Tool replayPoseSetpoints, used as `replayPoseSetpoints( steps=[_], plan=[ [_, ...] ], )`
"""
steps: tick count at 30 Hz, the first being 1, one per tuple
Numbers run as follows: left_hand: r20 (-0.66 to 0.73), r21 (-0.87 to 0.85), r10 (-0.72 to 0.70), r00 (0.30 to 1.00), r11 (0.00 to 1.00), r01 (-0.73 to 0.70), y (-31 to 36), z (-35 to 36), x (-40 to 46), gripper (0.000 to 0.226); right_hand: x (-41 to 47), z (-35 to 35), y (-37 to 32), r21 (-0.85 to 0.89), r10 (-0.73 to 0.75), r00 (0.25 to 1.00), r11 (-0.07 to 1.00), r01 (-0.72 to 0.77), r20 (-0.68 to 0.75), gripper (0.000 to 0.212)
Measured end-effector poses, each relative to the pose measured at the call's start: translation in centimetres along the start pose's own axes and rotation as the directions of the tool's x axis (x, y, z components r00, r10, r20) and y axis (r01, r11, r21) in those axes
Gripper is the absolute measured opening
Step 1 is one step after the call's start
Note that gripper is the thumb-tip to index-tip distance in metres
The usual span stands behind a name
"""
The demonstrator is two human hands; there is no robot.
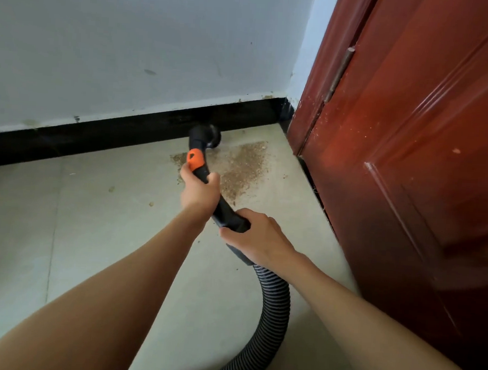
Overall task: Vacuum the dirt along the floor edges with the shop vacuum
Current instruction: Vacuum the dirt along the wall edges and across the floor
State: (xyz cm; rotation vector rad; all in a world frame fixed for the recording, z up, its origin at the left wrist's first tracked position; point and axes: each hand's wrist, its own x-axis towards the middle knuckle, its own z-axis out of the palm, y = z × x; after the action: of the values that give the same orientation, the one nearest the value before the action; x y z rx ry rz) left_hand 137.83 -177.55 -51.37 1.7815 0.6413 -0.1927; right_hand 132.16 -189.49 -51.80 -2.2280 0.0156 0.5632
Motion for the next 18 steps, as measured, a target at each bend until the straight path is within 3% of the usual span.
replayPoseSetpoints(
  steps=[4,7,11,18],
  plan=[
    [-0.223,-0.033,-0.122,0.967,0.992,0.118,-1.8,-4.7,0.1,0.052,1.0,2.9,-2.7,-0.063,-0.099,0.984,0.992,0.109,0.147,0.019],
    [-0.308,-0.040,-0.187,0.933,0.982,0.184,-2.4,-7.9,0.9,0.048,1.9,4.9,-5.0,-0.073,-0.144,0.967,0.984,0.162,0.211,0.020],
    [-0.276,-0.014,-0.236,0.932,0.970,0.241,-3.2,-8.4,1.2,0.040,2.4,5.6,-4.9,-0.045,-0.125,0.959,0.989,0.141,0.254,0.023],
    [-0.161,0.082,-0.157,0.974,0.982,0.171,-3.0,-4.3,0.9,0.037,1.3,4.3,-1.5,-0.030,-0.043,0.985,0.998,0.048,0.166,0.022]
  ],
)
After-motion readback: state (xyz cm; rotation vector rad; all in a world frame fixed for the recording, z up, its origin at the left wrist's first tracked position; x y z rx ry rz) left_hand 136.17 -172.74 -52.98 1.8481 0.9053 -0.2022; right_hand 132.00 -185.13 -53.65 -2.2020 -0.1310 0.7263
